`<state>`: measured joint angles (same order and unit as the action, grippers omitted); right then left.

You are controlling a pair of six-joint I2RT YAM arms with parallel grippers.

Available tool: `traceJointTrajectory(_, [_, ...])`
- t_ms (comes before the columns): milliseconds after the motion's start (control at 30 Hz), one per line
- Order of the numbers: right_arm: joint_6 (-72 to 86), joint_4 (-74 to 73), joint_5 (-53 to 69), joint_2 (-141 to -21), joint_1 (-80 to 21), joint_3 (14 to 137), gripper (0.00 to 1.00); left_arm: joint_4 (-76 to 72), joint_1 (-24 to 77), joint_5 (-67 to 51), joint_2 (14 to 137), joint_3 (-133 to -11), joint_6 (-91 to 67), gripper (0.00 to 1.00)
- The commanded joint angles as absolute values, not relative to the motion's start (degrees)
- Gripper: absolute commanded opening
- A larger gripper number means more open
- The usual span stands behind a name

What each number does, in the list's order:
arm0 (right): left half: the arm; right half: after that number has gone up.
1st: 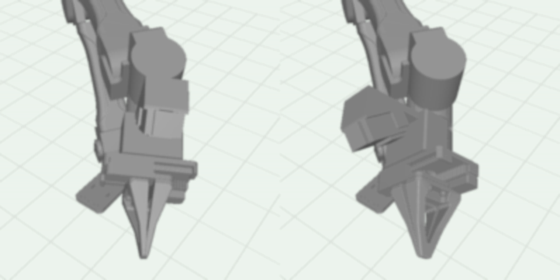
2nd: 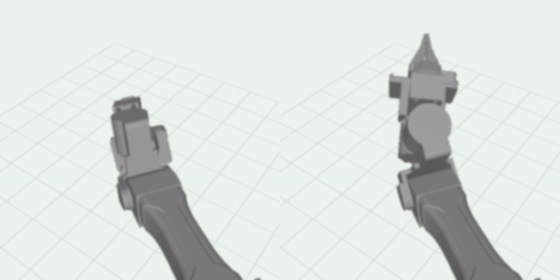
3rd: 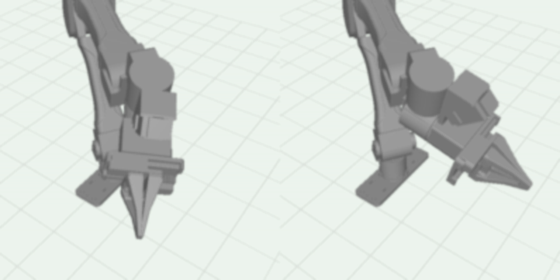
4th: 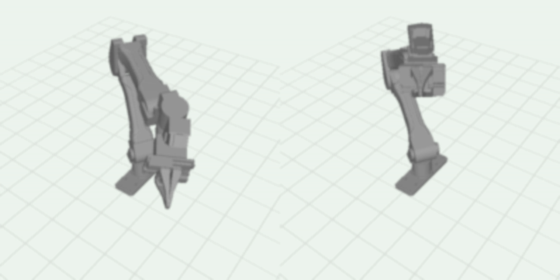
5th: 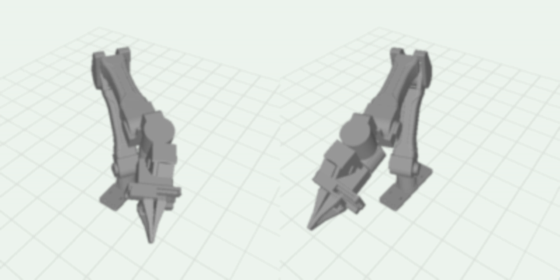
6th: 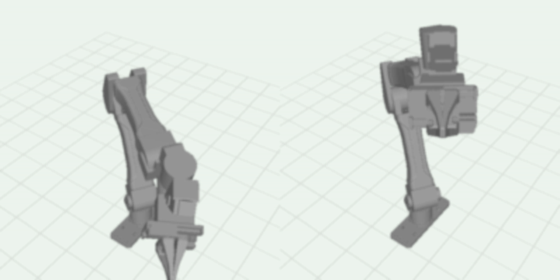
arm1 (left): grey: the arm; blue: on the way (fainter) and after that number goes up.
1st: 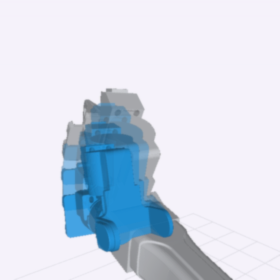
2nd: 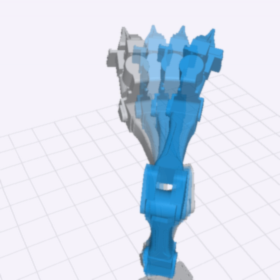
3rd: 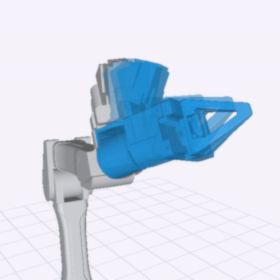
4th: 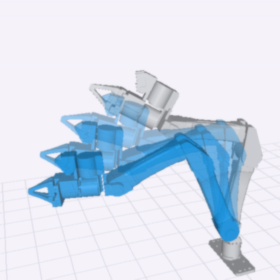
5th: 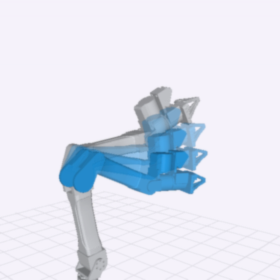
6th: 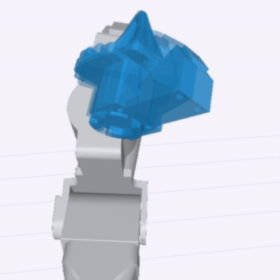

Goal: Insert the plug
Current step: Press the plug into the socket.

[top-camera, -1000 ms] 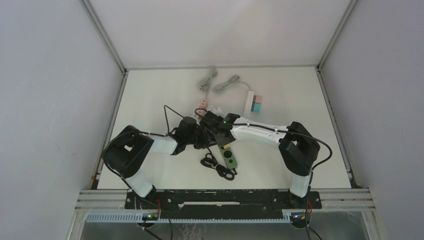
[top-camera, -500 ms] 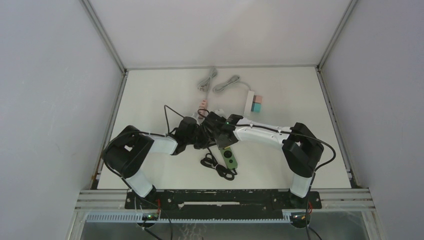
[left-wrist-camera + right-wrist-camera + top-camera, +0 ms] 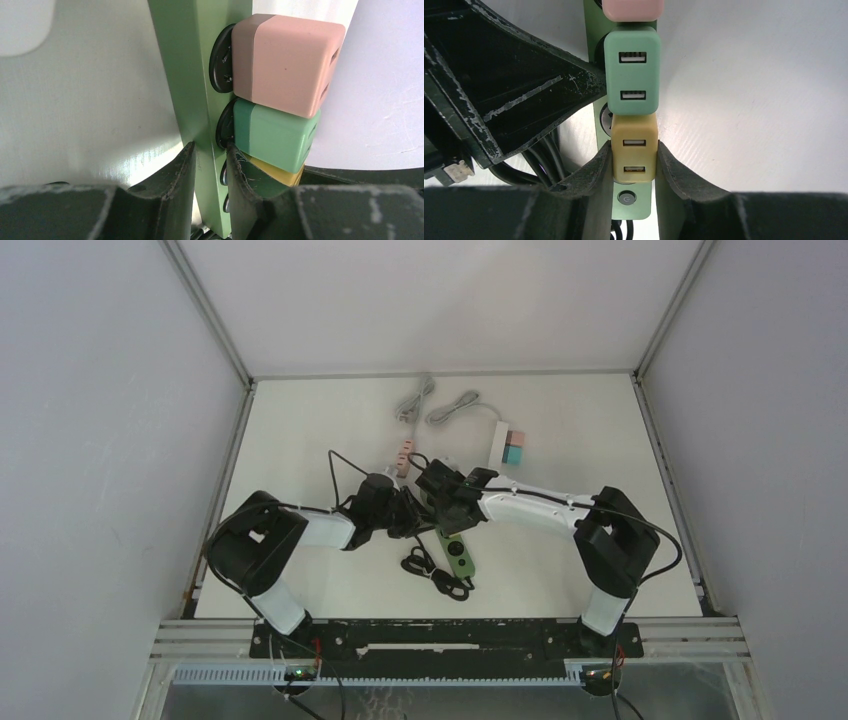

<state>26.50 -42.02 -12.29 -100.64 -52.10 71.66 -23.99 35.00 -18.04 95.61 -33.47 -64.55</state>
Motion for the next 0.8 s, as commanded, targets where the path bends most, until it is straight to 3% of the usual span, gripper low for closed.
traceJointTrajectory(0, [29.1, -38.8, -9.7, -102.0, -50.8, 66.9, 0.00, -22.9, 36.0, -17.7, 95.3, -33.0, -64.3, 0.32])
traceJointTrajectory(633, [28.1, -39.5, -10.3, -105.2, -53.1, 66.3, 0.00, -23.2, 36.1, -17.8, 95.9, -33.1, -64.4, 0.32])
traceJointTrajectory(767, [27.6, -39.4, -9.8, -101.8, -53.1, 67.2, 0.26, -23.2, 36.1, -17.7, 95.8, -33.1, -64.6, 0.32])
